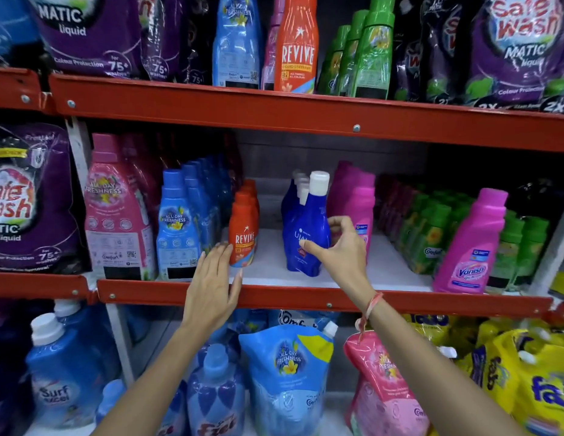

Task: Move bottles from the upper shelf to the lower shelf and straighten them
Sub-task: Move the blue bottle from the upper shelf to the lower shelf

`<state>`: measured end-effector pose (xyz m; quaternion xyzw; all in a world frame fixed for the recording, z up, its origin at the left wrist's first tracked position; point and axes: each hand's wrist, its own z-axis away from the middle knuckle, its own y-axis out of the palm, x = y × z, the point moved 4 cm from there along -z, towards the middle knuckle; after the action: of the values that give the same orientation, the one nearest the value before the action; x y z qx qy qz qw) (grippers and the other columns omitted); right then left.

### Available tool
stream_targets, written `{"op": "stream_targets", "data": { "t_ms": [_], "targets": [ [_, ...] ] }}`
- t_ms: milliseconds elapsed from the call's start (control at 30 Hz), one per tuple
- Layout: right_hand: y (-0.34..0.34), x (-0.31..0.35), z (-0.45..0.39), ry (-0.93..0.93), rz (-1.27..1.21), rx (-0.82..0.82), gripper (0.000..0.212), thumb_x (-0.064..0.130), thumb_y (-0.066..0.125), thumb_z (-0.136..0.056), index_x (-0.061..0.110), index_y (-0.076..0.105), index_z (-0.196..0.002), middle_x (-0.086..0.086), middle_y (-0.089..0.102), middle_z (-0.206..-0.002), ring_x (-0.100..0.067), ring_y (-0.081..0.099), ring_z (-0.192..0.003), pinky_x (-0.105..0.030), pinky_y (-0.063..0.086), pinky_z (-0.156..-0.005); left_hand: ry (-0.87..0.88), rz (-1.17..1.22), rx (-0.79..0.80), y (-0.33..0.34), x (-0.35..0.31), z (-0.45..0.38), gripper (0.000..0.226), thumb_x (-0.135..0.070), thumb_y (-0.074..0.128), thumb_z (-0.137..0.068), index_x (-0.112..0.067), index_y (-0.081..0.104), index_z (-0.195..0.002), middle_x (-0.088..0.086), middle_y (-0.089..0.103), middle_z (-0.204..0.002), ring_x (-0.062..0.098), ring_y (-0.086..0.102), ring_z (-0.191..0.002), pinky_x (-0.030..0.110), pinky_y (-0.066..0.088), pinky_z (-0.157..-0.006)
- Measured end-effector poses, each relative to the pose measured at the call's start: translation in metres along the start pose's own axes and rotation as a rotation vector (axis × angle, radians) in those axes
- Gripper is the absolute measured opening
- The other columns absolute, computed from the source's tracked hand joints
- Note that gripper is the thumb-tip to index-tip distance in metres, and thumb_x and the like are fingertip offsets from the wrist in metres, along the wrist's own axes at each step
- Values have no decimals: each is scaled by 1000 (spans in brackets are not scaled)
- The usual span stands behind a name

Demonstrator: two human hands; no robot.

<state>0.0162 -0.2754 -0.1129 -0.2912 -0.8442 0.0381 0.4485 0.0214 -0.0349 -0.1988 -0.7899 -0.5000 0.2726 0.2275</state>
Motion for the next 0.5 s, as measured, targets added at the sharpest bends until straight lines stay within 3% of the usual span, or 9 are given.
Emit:
{"op": "stream_targets", "data": {
  "t_ms": [67, 200, 367, 500],
  "targets": [
    [6, -9, 1, 30, 22, 16, 50, 25, 86, -65, 18, 52, -101, 4, 63, -93, -12, 59, -80, -7, 40, -58, -6, 2, 14, 3, 0, 3, 57, -38, 33, -98, 0, 41, -139, 18, 50, -140, 29, 43, -131, 41, 23, -115],
    [16, -24, 5, 75, 55, 28, 52, 29, 87, -64, 17, 53, -102, 4, 63, -93, -17, 62, -84, -22, 44, -67, -41, -25, 59, 9, 3, 6, 58, -41, 27, -99, 0, 44, -137, 16, 52, -138, 28, 45, -130, 37, 17, -118],
    [21, -29, 11, 97, 60, 64, 54, 29, 87, -66, 15, 53, -106, 6, 60, -94, -13, 58, -83, -9, 36, -59, -41, -63, 95, 10, 5, 6, 57, -40, 28, -100, 0, 46, -136, 15, 53, -137, 26, 45, -131, 34, 13, -119],
    [21, -31, 14, 95, 49, 76, 53, 28, 86, -68, 15, 52, -107, 7, 59, -96, -11, 57, -85, -9, 38, -57, -34, -84, 95, 11, 5, 5, 58, -41, 27, -100, -2, 46, -138, 14, 52, -140, 24, 43, -133, 36, 15, -119]
  ]
}}
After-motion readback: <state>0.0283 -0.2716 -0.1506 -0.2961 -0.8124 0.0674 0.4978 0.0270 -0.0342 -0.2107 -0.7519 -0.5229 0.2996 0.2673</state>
